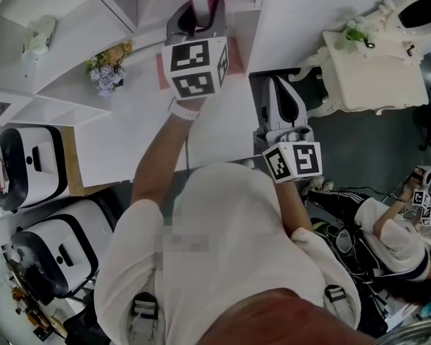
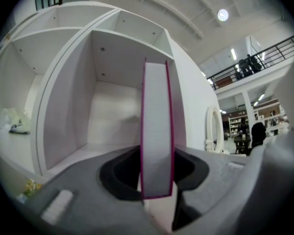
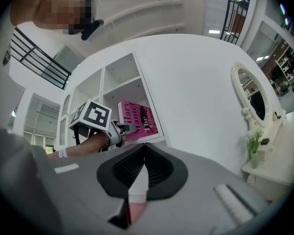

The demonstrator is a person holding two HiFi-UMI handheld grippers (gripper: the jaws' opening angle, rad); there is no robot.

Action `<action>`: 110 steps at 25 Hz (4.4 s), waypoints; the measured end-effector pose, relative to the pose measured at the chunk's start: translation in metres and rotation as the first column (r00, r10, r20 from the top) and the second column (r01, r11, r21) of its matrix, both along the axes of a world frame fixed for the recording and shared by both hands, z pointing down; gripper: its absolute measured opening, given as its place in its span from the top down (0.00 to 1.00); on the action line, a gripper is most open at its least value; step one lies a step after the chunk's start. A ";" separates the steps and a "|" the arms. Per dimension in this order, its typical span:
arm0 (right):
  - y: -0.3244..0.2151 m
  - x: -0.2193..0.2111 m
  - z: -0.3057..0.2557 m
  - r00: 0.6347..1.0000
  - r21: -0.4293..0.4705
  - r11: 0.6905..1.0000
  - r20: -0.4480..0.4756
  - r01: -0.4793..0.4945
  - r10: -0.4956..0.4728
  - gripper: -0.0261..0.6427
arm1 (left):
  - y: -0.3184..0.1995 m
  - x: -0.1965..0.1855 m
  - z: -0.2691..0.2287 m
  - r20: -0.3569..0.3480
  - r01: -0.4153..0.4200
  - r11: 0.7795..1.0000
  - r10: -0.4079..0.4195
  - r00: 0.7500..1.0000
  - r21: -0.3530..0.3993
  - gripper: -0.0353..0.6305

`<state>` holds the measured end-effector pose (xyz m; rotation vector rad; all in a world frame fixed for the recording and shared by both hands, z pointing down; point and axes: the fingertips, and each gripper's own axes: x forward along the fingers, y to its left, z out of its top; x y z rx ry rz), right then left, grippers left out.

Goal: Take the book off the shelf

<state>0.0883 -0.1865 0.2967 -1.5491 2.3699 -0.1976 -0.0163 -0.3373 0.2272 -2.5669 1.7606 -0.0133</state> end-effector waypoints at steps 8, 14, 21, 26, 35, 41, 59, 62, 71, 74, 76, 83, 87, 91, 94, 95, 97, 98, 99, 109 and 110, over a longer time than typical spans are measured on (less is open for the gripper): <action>0.007 -0.007 0.002 1.000 -0.006 1.000 -0.003 0.013 -0.013 0.97 | 0.024 -0.013 -0.004 -0.013 0.008 1.000 -0.008 1.000 0.018 0.74; 0.011 -0.017 0.001 0.999 -0.006 0.999 -0.005 0.031 -0.031 0.97 | 0.042 -0.022 -0.009 -0.011 0.008 0.999 -0.008 1.000 0.031 0.74; 0.013 -0.025 0.000 0.999 -0.001 0.999 -0.007 0.042 -0.042 0.97 | 0.062 -0.028 -0.014 -0.026 0.005 0.999 -0.004 1.000 0.047 0.74; 0.012 -0.027 0.000 0.999 -0.005 0.999 -0.010 0.040 -0.040 0.97 | 0.073 -0.027 -0.015 -0.021 -0.008 0.998 0.009 1.000 0.058 0.74; 0.014 -0.024 0.000 0.999 -0.005 0.999 -0.017 0.032 -0.033 0.97 | 0.094 -0.021 -0.013 -0.029 -0.024 0.998 0.026 0.999 0.063 0.74; 0.015 -0.022 0.002 0.999 -0.008 0.999 -0.024 0.031 -0.031 0.97 | 0.104 -0.020 -0.011 -0.034 -0.029 0.998 0.031 0.999 0.062 0.74; 0.035 -0.032 -0.001 0.998 0.001 0.999 -0.050 0.042 -0.042 0.97 | 0.142 -0.025 -0.004 -0.047 -0.039 0.998 0.041 0.998 0.056 0.74; 0.041 -0.034 -0.003 0.998 0.003 0.999 -0.052 0.039 -0.038 0.97 | 0.151 -0.025 -0.006 -0.047 -0.048 0.997 0.050 0.998 0.060 0.74; 0.059 -0.034 -0.007 0.998 0.011 1.000 -0.060 0.024 -0.023 0.97 | 0.174 -0.023 -0.005 -0.048 -0.069 0.996 0.072 0.996 0.060 0.74; 0.065 -0.033 -0.007 0.998 0.012 1.000 -0.061 0.019 -0.018 0.97 | 0.180 -0.021 -0.003 -0.050 -0.074 0.996 0.077 0.996 0.055 0.74; 0.068 -0.032 -0.007 0.998 0.011 1.000 -0.062 0.015 -0.014 0.97 | 0.184 -0.020 0.000 -0.051 -0.078 0.996 0.080 0.995 0.049 0.74; 0.077 -0.032 -0.005 0.998 0.008 1.000 -0.065 0.011 -0.010 0.97 | 0.194 -0.018 0.010 -0.052 -0.087 0.996 0.088 0.995 0.029 0.74; 0.078 -0.031 -0.002 0.998 0.001 1.000 -0.064 0.008 -0.008 0.97 | 0.196 -0.016 0.016 -0.050 -0.091 0.996 0.092 0.995 0.015 0.74; 0.077 -0.030 0.001 0.998 -0.006 1.000 -0.061 0.006 -0.006 0.97 | 0.197 -0.016 0.027 -0.048 -0.094 0.996 0.094 0.994 -0.006 0.74; 0.075 -0.030 0.002 0.998 -0.009 1.000 -0.059 0.002 -0.003 0.97 | 0.197 -0.016 0.036 -0.046 -0.094 0.995 0.093 0.995 -0.027 0.74; 0.075 -0.029 0.003 0.998 -0.010 1.000 -0.058 0.001 -0.002 0.97 | 0.197 -0.017 0.039 -0.046 -0.093 0.995 0.092 0.995 -0.034 0.74; 0.074 -0.028 0.005 0.998 -0.014 1.000 -0.059 0.000 0.000 0.97 | 0.197 -0.017 0.047 -0.046 -0.092 0.995 0.090 0.995 -0.046 0.74; 0.074 -0.027 0.007 0.998 -0.016 1.000 -0.059 -0.001 0.000 0.97 | 0.197 -0.017 0.050 -0.045 -0.092 0.994 0.089 0.995 -0.053 0.74; 0.073 -0.026 0.008 0.998 -0.018 1.000 -0.058 -0.002 0.001 0.97 | 0.197 -0.017 0.054 -0.043 -0.092 0.994 0.090 0.995 -0.059 0.74; 0.069 -0.022 0.022 0.998 -0.047 0.999 -0.058 -0.009 0.006 0.97 | 0.201 -0.015 0.102 -0.025 -0.099 0.983 0.096 0.995 -0.154 0.74; 0.069 -0.022 0.023 0.998 -0.051 0.999 -0.058 -0.009 0.006 0.97 | 0.201 -0.016 0.106 -0.023 -0.098 0.982 0.095 0.995 -0.162 0.74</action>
